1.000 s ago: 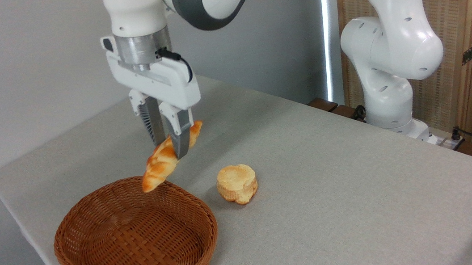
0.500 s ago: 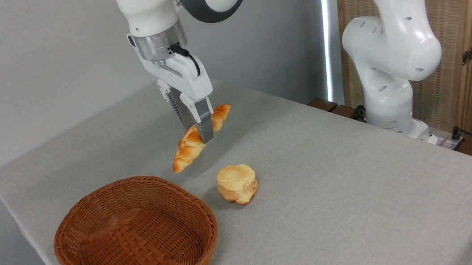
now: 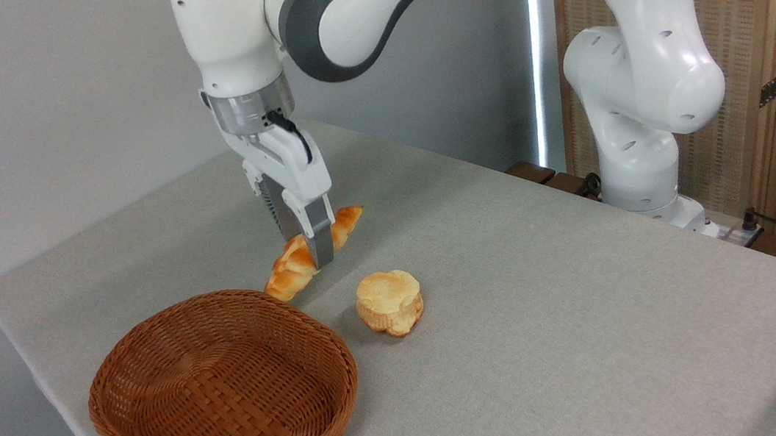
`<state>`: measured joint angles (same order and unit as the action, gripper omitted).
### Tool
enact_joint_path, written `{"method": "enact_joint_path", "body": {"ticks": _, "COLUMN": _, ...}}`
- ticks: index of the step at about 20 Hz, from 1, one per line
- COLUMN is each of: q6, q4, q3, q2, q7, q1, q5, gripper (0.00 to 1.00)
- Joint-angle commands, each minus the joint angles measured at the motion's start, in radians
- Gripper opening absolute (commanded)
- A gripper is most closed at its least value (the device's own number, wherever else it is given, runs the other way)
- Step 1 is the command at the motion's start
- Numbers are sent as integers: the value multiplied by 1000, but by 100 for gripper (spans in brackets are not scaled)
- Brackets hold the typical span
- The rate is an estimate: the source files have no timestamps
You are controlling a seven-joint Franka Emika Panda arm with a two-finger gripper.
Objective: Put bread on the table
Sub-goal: 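Lower the braided roll onto the table beside the round bun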
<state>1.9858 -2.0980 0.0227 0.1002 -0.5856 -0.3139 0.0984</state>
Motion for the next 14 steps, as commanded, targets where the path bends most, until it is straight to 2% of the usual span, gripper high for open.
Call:
{"method": "enact_joint_path", "body": {"ticks": 1, "q6": 21, "q4": 0, "q3": -7, "q2": -8, "q7": -8, "q1": -7, "q5": 1, "gripper": 100}}
{"method": "enact_joint_path", "body": {"ticks": 14, "q6": 10, "q4": 0, "q3": -7, "q2": 0, "q7": -17, "q1": -7, "q5": -8, "gripper": 100}}
